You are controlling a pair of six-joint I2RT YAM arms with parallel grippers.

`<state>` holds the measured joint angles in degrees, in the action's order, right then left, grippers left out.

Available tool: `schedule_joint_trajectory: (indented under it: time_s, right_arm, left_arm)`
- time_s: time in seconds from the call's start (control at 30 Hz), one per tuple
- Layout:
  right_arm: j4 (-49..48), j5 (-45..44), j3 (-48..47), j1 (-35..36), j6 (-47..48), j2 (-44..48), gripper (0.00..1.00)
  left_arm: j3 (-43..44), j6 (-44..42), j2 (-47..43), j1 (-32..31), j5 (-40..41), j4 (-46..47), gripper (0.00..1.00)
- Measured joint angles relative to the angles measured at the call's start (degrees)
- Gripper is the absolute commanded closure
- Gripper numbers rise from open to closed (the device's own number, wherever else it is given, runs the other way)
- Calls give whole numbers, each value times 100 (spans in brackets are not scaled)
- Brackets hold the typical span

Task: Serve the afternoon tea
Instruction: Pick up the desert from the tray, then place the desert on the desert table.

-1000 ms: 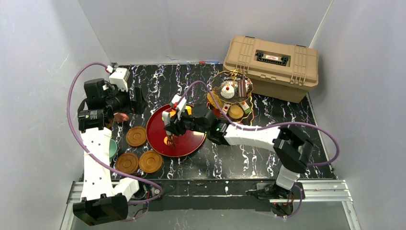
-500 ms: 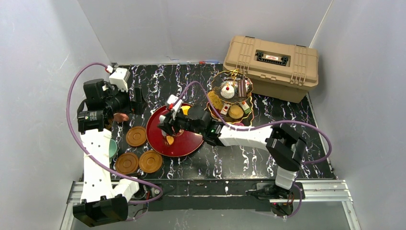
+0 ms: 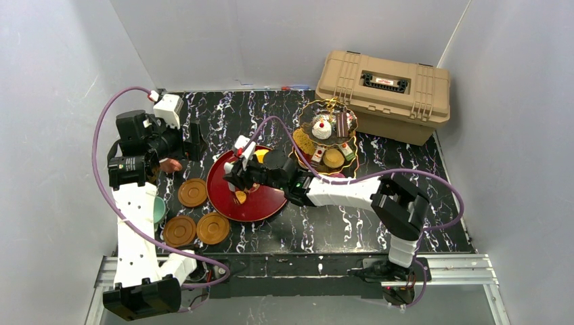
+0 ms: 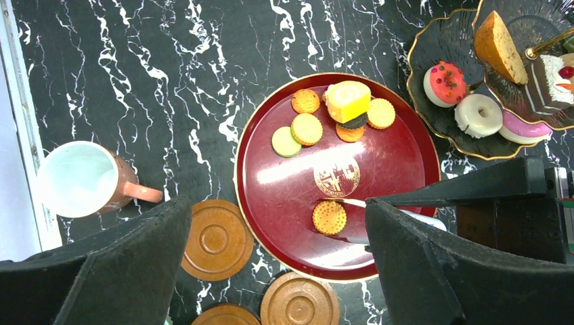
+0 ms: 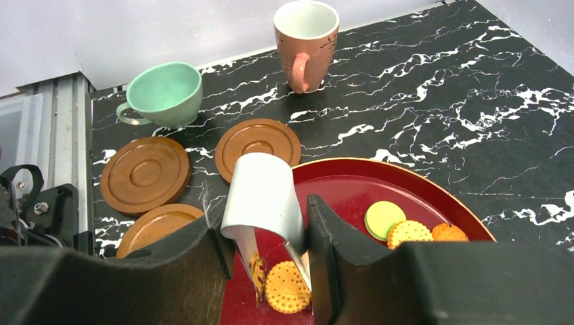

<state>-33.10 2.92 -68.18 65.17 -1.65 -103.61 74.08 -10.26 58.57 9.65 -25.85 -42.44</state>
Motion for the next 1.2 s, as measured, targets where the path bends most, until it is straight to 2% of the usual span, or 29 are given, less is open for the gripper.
schedule_joint_trajectory:
  time_s: [0.17, 0.37, 0.6, 0.73, 0.93, 1.2]
  right_arm:
    - [0, -11, 2, 11, 33, 0, 80]
    - [212, -96, -63, 22, 168, 55, 82]
    - [1797, -341, -1405, -2, 584, 160, 86]
    - [2328, -472, -2192, -164, 704, 457, 88]
    - [2660, -811, -2900, -599, 920, 1023, 93]
    - [2712, -1403, -2953, -1113, 1180, 1449, 94]
  left_arm:
    - [2, 4, 0, 0, -2, 0, 2]
    - [2, 7, 0, 0, -4, 2, 3]
    - [2, 48, 0, 0, -15, 2, 4]
    - [2, 68, -2, 0, -31, 0, 5]
    - [2, 72, -22, 0, -52, 0, 6]
    - [2, 70, -33, 0, -76, -2, 9]
